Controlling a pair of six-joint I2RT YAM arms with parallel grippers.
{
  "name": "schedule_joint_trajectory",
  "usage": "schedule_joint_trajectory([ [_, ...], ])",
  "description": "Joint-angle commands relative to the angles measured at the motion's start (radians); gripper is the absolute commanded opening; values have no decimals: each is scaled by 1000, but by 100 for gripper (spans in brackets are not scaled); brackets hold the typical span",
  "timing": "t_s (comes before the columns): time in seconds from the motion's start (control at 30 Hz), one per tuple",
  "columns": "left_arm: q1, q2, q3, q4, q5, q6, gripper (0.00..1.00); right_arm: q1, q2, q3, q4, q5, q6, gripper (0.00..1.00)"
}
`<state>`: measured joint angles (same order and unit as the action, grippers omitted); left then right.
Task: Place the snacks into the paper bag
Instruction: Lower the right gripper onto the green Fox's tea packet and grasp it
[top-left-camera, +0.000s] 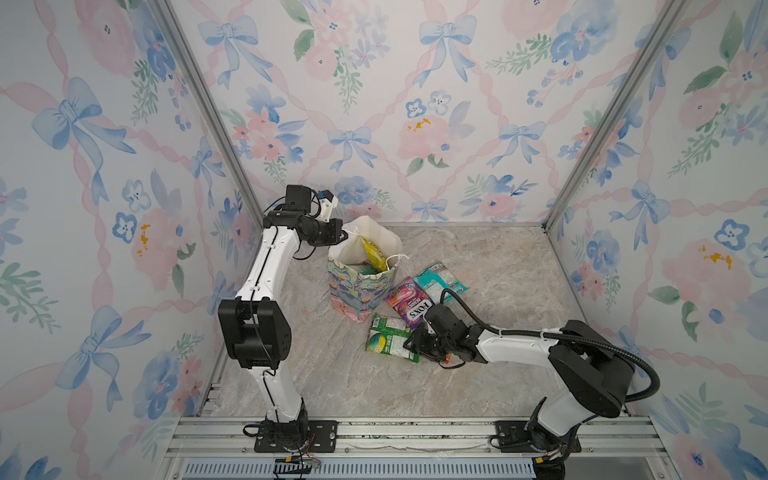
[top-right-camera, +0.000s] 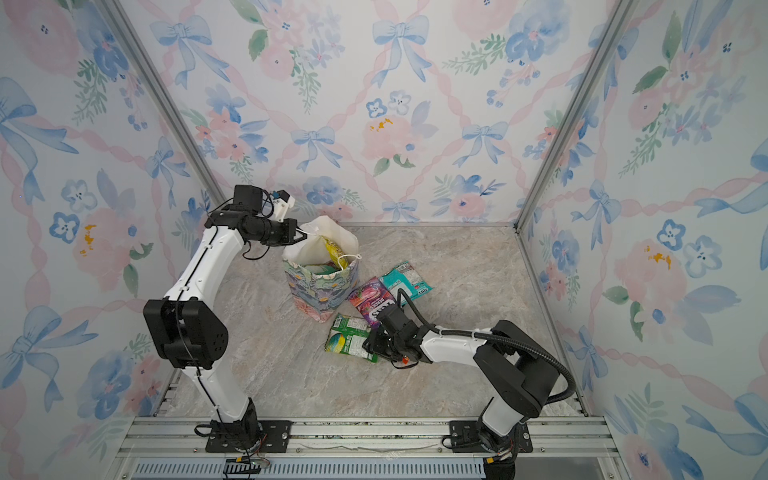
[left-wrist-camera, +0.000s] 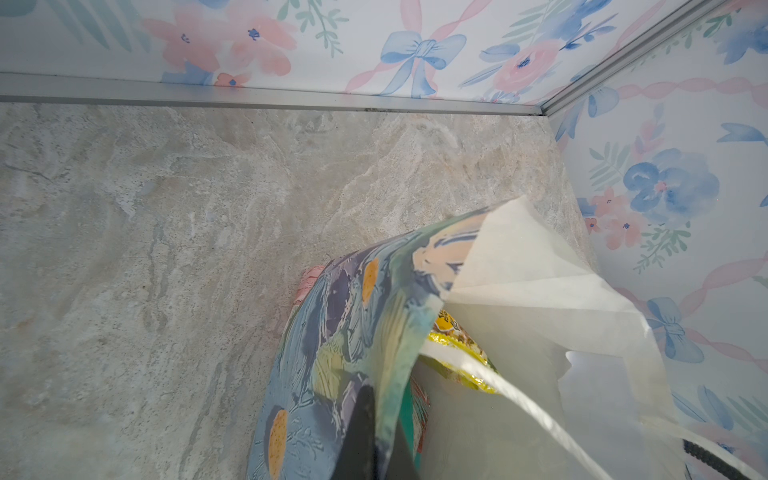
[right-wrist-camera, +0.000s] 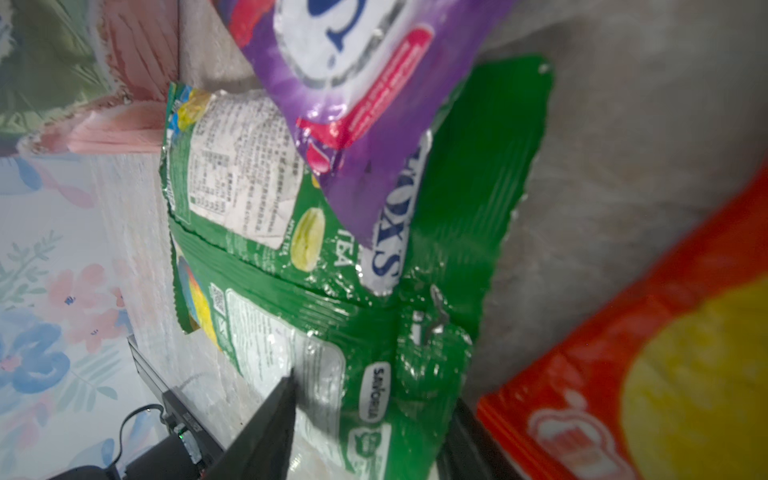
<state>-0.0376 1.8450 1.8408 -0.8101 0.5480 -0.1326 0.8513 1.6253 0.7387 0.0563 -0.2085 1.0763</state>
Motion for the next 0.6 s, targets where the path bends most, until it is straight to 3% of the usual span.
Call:
schedule_joint_trajectory([
  [0.0, 4, 1, -9, -5, 18, -2, 0, -10, 24, 2, -42, 28, -3, 44],
  [0.17, 4, 0, -9, -6, 18, -1, 0, -11, 22, 8, -56, 41, -12, 24],
  [0.43, 5, 4, -9, -5, 18, -1, 0, -11, 2, 31, -84, 45, -62, 2],
  [0.57, 4, 3, -9, -6, 15, -1, 0, -2, -35, 81, -182, 72, -139, 0],
])
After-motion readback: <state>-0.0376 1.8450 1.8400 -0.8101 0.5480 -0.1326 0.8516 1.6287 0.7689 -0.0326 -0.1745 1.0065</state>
